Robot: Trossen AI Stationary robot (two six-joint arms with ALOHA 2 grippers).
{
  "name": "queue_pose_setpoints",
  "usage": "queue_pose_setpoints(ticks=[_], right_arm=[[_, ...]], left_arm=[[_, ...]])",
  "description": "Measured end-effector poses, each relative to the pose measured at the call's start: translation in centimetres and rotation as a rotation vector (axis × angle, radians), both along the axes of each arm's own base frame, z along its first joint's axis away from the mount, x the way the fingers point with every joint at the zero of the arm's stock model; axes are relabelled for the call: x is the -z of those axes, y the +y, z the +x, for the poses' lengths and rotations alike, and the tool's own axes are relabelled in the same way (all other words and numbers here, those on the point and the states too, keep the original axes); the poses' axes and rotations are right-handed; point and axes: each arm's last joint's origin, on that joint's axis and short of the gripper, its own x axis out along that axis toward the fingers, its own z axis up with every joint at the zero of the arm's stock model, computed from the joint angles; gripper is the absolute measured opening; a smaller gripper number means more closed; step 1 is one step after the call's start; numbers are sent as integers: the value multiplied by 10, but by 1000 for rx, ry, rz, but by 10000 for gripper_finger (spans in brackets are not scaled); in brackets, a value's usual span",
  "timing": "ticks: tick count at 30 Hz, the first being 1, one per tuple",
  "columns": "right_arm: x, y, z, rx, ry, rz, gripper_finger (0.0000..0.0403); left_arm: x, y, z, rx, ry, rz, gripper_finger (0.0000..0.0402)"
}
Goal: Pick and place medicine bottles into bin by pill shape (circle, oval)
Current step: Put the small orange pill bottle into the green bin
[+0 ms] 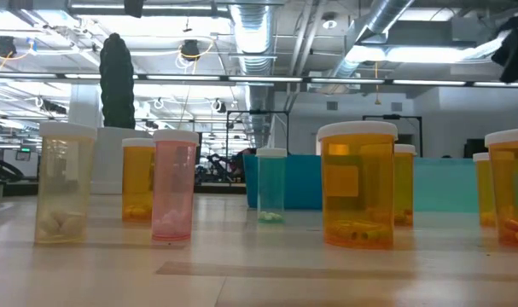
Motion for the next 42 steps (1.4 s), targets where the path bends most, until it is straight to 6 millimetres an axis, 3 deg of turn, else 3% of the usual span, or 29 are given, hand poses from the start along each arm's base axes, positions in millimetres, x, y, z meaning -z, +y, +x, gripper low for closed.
queue_pose_setpoints(ticks=[8, 19, 35, 42], right_arm=[[26, 16, 20, -69, 39, -183, 241], [43, 32, 51, -76, 12, -176, 241], [76, 41, 67, -71, 108, -251, 241], [80, 37, 72, -48, 127, -253, 236]], left_arm=[[0, 0, 0, 0, 6, 2, 247], [1, 0, 0, -6, 8, 5, 247], [1, 0, 0, -7, 11, 5, 247], [1, 0, 0, -6, 8, -5, 247]])
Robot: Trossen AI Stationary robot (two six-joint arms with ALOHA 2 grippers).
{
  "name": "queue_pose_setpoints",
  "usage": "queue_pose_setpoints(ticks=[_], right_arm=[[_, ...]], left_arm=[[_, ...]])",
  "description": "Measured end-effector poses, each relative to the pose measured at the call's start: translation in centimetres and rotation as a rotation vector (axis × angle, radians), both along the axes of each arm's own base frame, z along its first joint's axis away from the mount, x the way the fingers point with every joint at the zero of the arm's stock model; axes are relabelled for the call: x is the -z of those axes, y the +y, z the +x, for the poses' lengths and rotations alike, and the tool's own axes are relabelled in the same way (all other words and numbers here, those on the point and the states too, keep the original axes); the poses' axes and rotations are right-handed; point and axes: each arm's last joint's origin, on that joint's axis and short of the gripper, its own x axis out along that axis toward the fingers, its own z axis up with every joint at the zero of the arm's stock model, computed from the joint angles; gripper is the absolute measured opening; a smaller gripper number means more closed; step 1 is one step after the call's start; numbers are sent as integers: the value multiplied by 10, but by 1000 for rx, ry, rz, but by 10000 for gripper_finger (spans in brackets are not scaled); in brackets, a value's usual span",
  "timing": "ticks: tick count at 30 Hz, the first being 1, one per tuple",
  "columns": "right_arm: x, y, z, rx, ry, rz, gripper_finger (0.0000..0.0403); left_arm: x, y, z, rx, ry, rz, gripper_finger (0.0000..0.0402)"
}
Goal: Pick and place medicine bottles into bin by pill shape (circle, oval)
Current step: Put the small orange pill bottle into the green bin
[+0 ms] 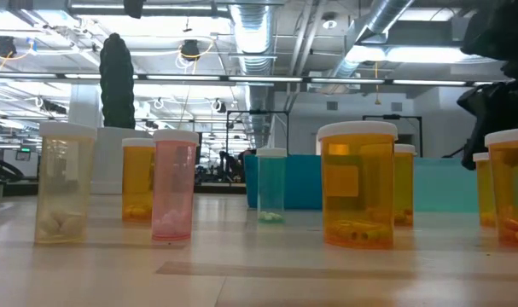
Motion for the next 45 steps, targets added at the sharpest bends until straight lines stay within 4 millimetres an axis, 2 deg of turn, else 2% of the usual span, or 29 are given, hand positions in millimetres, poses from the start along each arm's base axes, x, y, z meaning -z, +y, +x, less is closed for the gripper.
queue_pose_setpoints(ticks=[18, 21, 26, 31, 37, 41, 45], right_arm=[[0, -4, 3, 5, 25, 25, 120], [-3, -4, 3, 2, 25, 37, 113], [-22, -12, 5, 33, -16, 62, 118], [-50, -32, 4, 64, -67, 52, 121], [-83, -73, -6, 171, -141, -53, 122], [-95, -103, -10, 247, -172, -139, 122], [-97, -133, -8, 335, -143, -232, 122]], left_arm=[[0, 0, 0, 0, 2, 5, 247], [0, 0, 0, 0, 2, 6, 247], [0, 0, 0, 0, 2, 6, 247], [0, 0, 0, 0, 1, 6, 247], [0, 0, 0, 0, 0, 6, 247], [0, 0, 0, 0, -1, 7, 247], [0, 0, 0, -1, 3, 18, 247]])
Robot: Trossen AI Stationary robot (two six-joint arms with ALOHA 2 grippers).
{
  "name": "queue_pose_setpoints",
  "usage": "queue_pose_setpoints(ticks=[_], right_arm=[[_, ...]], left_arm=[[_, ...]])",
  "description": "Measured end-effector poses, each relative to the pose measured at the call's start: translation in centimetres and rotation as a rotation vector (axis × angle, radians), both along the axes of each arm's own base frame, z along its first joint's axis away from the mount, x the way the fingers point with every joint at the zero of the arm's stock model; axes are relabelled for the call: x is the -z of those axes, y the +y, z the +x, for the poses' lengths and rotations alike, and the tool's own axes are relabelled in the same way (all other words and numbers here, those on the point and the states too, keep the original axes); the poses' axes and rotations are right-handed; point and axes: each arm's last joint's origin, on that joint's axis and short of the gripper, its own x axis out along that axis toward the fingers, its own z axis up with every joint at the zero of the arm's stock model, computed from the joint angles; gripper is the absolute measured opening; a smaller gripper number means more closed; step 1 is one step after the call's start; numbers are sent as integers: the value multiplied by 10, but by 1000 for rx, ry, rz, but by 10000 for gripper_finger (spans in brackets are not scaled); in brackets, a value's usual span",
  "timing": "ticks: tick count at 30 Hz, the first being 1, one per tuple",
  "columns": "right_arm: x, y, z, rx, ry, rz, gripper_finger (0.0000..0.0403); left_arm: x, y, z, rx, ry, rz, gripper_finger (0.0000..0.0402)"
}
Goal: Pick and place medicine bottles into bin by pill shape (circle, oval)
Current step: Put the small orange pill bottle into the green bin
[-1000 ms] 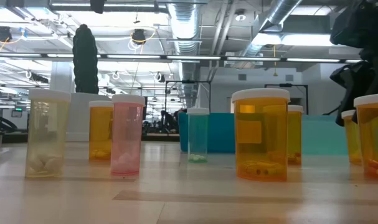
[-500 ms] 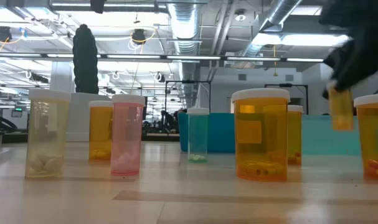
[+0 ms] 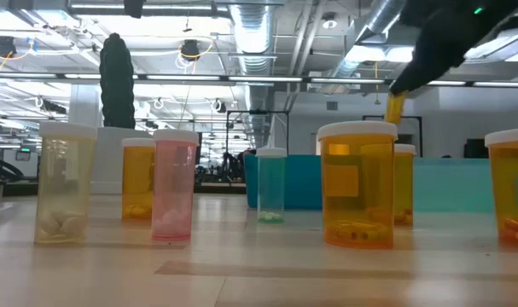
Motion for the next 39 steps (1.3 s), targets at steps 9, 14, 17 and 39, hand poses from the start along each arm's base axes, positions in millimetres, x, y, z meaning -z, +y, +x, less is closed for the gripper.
queue_pose_setpoints(ticks=[9, 14, 17, 39], right_arm=[[12, -58, 17, 144, 74, -65, 123], [21, -82, 26, 138, 29, -7, 123], [29, -93, 29, 167, 65, 1, 123], [89, -125, 22, 110, 104, 30, 123]], left_arm=[[0, 0, 0, -2, 2, 7, 247], [0, 0, 0, -4, 9, 25, 247], [0, 0, 0, -5, 11, 30, 247], [0, 0, 0, -14, 12, 30, 247]])
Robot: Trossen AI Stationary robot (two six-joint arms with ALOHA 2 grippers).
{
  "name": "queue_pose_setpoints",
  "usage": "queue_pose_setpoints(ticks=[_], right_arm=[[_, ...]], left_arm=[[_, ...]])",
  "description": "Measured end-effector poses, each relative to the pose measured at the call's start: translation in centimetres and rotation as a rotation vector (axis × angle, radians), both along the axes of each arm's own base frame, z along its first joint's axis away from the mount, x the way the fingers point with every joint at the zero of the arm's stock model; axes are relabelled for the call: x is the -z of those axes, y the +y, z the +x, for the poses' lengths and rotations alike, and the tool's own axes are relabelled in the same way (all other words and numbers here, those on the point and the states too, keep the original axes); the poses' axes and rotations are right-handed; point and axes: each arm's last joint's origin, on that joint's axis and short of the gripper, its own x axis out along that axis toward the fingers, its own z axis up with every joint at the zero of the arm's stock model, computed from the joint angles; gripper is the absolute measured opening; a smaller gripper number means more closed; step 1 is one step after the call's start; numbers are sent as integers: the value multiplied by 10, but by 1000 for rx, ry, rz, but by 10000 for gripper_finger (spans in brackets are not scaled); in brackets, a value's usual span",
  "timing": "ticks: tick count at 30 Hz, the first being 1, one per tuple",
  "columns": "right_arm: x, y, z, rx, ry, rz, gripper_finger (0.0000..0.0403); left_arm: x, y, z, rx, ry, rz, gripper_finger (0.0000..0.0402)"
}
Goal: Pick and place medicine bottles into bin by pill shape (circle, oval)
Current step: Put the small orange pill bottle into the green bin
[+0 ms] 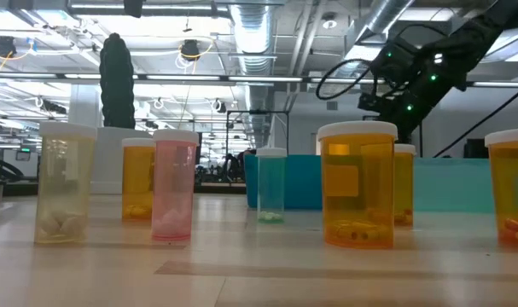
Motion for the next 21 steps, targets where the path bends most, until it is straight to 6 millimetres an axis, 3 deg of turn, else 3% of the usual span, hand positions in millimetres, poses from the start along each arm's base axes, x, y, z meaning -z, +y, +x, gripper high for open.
queue_pose_setpoints(ticks=[7, 15, 21], right_arm=[[13, -3, 6, -3, 29, 14, 123], [15, -5, 10, -3, 16, 6, 126], [16, -5, 9, -1, 20, 12, 164]], left_arm=[[0, 0, 0, -3, 0, 0, 247], [0, 0, 0, -5, 0, 0, 247], [0, 0, 0, -5, 3, 7, 247]])
